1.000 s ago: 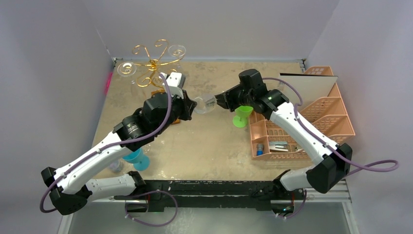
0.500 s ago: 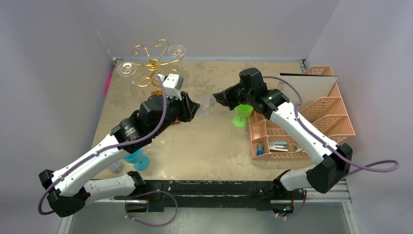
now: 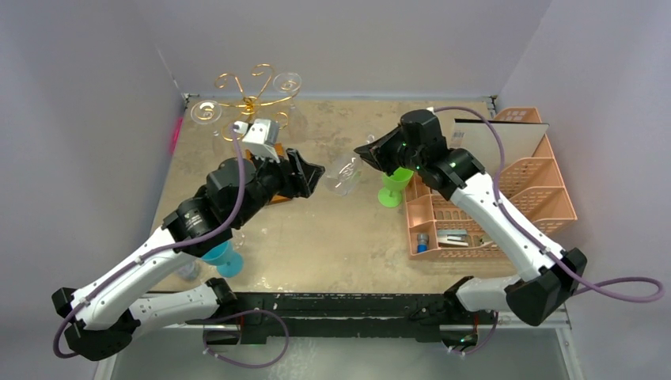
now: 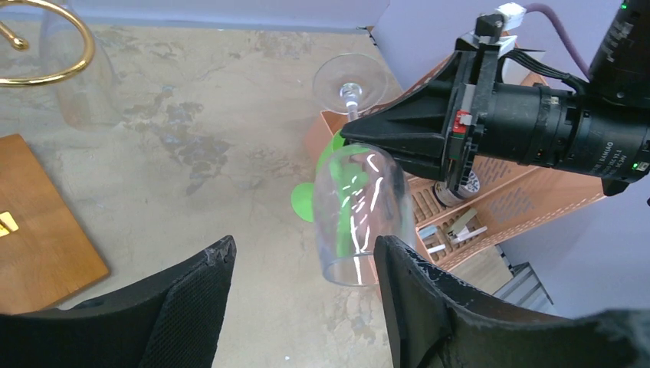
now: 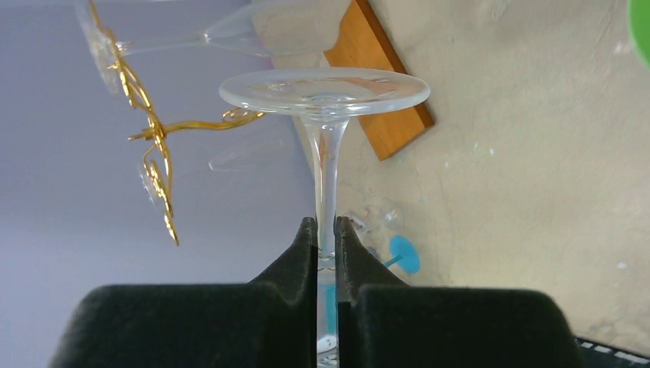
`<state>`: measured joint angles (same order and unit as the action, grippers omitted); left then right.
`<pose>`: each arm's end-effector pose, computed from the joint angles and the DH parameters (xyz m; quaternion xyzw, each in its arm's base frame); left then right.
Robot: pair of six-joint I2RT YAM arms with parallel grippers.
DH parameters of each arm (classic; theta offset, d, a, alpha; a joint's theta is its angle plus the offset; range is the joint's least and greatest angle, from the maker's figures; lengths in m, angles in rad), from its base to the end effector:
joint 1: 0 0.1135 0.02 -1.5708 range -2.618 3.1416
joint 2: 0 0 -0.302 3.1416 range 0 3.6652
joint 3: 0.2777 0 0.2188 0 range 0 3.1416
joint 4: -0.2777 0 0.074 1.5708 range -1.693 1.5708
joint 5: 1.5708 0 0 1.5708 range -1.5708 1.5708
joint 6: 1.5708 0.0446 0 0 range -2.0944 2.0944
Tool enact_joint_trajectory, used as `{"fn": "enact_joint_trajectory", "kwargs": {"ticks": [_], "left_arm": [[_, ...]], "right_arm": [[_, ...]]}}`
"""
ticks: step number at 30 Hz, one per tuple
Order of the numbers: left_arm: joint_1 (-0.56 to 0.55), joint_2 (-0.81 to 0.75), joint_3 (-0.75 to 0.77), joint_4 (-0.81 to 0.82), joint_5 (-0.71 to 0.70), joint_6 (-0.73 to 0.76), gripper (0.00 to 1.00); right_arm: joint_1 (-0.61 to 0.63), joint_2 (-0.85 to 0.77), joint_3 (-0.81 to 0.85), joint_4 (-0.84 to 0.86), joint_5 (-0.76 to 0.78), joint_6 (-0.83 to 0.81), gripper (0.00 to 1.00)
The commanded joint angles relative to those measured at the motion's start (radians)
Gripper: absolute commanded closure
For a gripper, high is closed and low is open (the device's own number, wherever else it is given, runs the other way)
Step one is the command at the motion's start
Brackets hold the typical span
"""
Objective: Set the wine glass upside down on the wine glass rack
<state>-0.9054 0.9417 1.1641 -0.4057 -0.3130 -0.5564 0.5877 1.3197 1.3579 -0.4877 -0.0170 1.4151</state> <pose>0.1027 -0.1086 0.4414 0.0337 0.7652 -0.3324 0.5503 0.2157 0.1446 0.4225 0.3363 0.7773 0.4517 0.2806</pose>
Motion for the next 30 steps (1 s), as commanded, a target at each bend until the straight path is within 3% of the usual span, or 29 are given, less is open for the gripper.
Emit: {"fn": "enact_joint_trajectory", "kwargs": {"ticks": [1,10,19,30], "left_arm": [[-0.001,-0.025,0.076,-0.002,-0.024,0.05,0.34],[-0.001,0.005,0.255,-0.152,-0.074,0.213,0.33],[-0.002,0.003,0.308,-0.105,-0.103,0.383,0.32],[-0.002,0.112,0.503,-0.053,-0.152,0.526,0.32]], "right_arm": [[-0.008,-0.071,0.012,0.082,0.086,-0.192,1.0],[-0.008,-0.108,0.002,0.148,0.092,-0.613,1.0],[-0.008,-0.138,-0.104,0.356,-0.043,-0.968,1.0],[-0.006,-0.086,-0.14,0.707,-0.272,-1.117,1.0]]}}
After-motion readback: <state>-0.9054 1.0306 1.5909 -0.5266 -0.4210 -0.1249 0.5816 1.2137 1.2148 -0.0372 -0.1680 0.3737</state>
